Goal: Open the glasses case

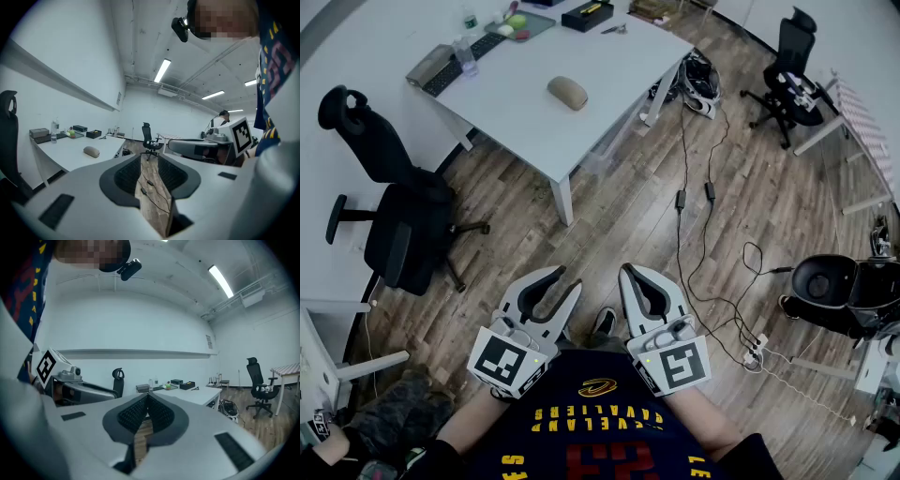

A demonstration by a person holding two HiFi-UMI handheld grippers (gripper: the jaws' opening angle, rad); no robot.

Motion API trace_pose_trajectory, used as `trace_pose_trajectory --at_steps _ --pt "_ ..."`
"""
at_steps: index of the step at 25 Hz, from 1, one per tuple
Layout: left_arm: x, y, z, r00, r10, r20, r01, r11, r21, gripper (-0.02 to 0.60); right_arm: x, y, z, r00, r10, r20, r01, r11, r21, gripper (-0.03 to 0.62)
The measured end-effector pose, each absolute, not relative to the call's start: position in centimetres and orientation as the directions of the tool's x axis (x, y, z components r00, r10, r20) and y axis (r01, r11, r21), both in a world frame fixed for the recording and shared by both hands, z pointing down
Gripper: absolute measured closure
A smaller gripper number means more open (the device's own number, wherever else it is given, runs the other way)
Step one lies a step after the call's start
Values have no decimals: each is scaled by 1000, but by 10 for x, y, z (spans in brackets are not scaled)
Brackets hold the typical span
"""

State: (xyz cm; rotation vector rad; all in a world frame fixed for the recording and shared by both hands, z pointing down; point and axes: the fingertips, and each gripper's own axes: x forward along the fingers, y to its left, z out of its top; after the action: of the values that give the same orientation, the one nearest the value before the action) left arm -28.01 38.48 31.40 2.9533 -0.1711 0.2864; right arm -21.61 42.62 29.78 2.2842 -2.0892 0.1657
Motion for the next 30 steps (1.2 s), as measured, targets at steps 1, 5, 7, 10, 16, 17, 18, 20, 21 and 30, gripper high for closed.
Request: trace_pose_trajectory --at_steps 1,5,7,10,16,17,18,20,21,30 --pt "-279 383 314 975 -97 198 -129 -979 156 456 -216 424 299 85 -990 108 -995 -90 -42 585" --pt "-277 377 316 975 -98 199 -130 -979 155 456 -216 417 303 82 -989 119 -995 -87 -38 585" --pt "-279 373 317 974 -102 204 -135 -978 158 456 -219 412 306 76 -990 122 -996 -81 -42 586" --pt "-281 370 319 970 -111 214 -148 -976 162 456 -234 403 301 17 -997 76 -997 -22 -68 585" --pt "-268 379 331 961 -107 256 -153 -974 169 455 -257 411 330 -117 -966 232 -993 116 -18 585" --pt "-265 380 331 960 -107 258 -154 -974 167 456 -254 411 330 -119 -967 224 -993 117 -25 585" --pt "-261 381 330 959 -110 259 -156 -974 163 456 -250 411 330 -122 -968 220 -993 119 -28 585" --pt "-254 385 331 958 -118 260 -162 -974 155 456 -241 414 332 -127 -968 215 -992 125 -24 585" --pt "-250 388 332 958 -122 259 -166 -974 152 455 -235 416 331 -123 -973 194 -992 119 -32 585" --pt "-223 409 332 956 -169 238 -207 -968 141 455 -179 433 338 -72 -985 158 -989 50 -137 585"
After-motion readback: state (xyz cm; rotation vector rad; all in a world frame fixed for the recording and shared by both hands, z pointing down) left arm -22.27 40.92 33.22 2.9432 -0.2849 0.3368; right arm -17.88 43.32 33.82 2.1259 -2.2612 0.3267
